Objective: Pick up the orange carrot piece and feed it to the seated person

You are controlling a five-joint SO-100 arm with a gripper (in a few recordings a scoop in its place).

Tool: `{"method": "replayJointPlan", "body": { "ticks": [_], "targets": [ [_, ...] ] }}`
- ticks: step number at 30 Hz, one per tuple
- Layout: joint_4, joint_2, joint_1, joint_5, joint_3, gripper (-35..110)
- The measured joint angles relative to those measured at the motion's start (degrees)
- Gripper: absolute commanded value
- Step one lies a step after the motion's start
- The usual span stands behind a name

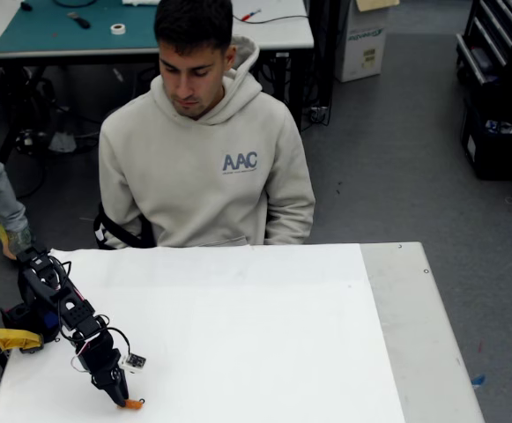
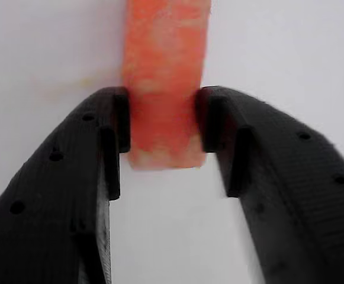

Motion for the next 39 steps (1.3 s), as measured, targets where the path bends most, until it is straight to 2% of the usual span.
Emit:
{"method": "replayJointPlan", "body": {
  "ticks": [15,28,39],
  "targets": [
    [0.0,9.6,-1.8,0.0,0.1,-2],
    [0.2,9.6,-1.8,-0.2,0.1,20],
    [11.3,10.5,5.3,0.1,4.0,23]
  ]
}}
